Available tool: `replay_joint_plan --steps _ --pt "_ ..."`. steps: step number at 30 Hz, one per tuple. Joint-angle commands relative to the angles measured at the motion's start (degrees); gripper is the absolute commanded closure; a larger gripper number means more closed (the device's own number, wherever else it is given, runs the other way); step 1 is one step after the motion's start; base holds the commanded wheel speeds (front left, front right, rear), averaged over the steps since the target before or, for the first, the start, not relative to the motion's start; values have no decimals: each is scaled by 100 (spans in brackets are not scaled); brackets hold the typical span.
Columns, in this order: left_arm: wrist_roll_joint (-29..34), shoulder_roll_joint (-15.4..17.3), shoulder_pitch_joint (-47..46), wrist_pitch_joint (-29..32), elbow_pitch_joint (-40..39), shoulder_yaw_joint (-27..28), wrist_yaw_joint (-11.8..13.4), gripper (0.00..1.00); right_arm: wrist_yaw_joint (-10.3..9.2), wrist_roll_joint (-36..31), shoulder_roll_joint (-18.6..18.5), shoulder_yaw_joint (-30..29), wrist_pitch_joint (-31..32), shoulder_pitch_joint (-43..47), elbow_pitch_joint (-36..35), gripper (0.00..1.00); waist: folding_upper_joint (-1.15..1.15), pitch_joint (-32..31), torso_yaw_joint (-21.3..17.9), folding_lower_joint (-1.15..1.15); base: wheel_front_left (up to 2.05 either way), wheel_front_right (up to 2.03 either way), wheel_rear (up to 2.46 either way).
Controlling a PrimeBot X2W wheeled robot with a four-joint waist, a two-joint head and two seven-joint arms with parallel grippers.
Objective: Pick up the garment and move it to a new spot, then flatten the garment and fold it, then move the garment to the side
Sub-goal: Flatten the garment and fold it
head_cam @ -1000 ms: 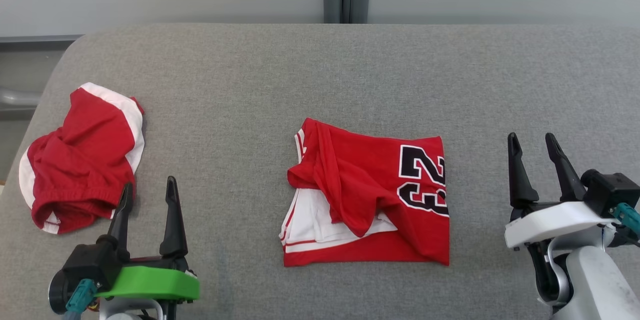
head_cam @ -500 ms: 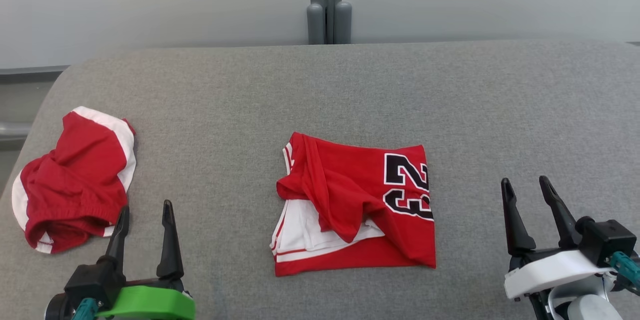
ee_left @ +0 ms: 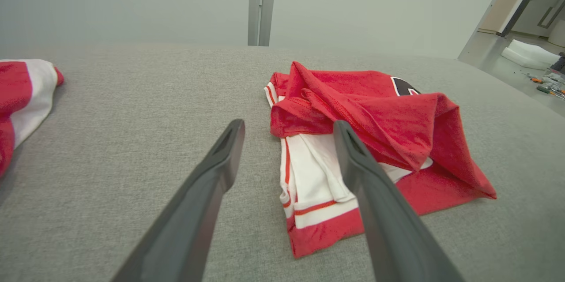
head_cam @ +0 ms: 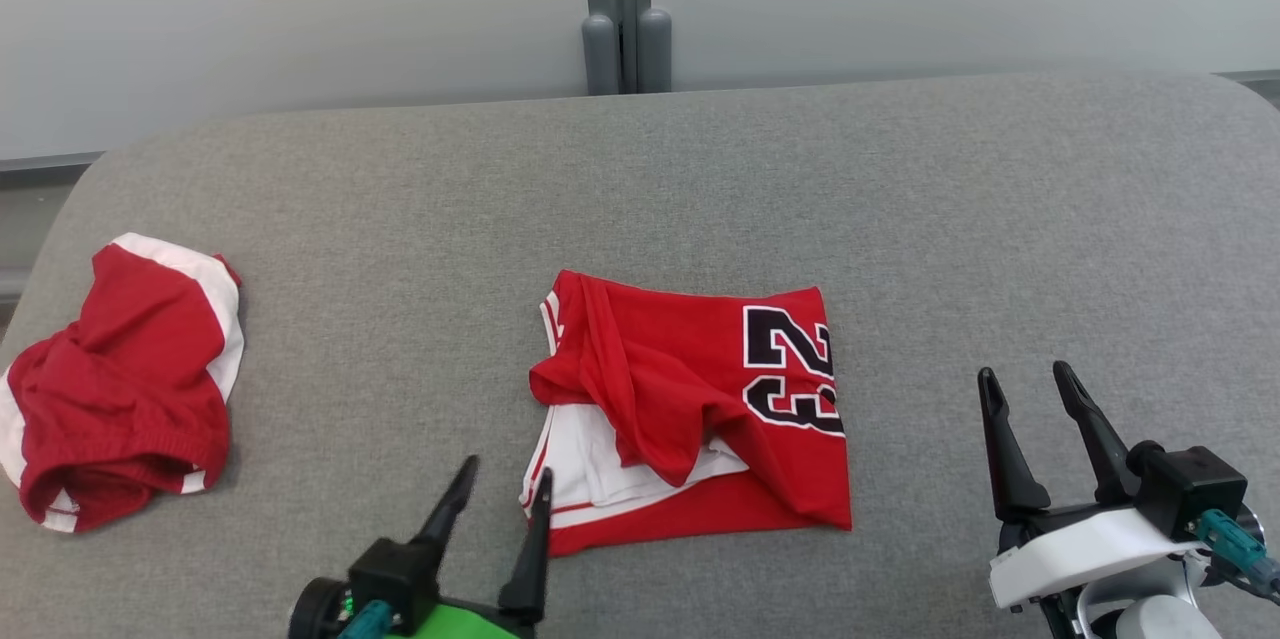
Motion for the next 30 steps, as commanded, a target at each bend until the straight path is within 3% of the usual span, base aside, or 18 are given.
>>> replay_joint_plan --steps 1,8,19,20,21,22,30 --pt "-13 14 -232 -18 124 -243 -31 0 -8 13 -20 30 -1 -96 7 0 -1 89 -101 0 0 0 0" --pt "-383 22 -800 -18 884 -1512 -46 0 -8 51 16 97 -1 -257 29 0 -1 347 -511 0 0 0 0" --pt "-929 16 -1296 -19 1381 -1599 -49 0 -8 51 54 61 -1 -360 -39 0 -1 601 -830 0 0 0 0" --pt "-998 12 -1351 -19 1316 -1577 -49 9 -9 44 63 54 -1 -368 -51 0 -1 616 -832 0 0 0 0" --pt "-1034 19 -1348 -18 1299 -1558 -49 64 -9 39 66 48 -1 -368 -50 0 -1 622 -828 0 0 0 0" --pt "-992 23 -1340 -18 1288 -1572 -49 100 -9 32 72 36 -1 -366 -59 0 -1 626 -814 0 0 0 0" --pt "-665 192 -1251 -18 1074 -1414 -49 100 -9 0 101 -25 -1 -255 -11 0 -1 531 -558 0 0 0 0"
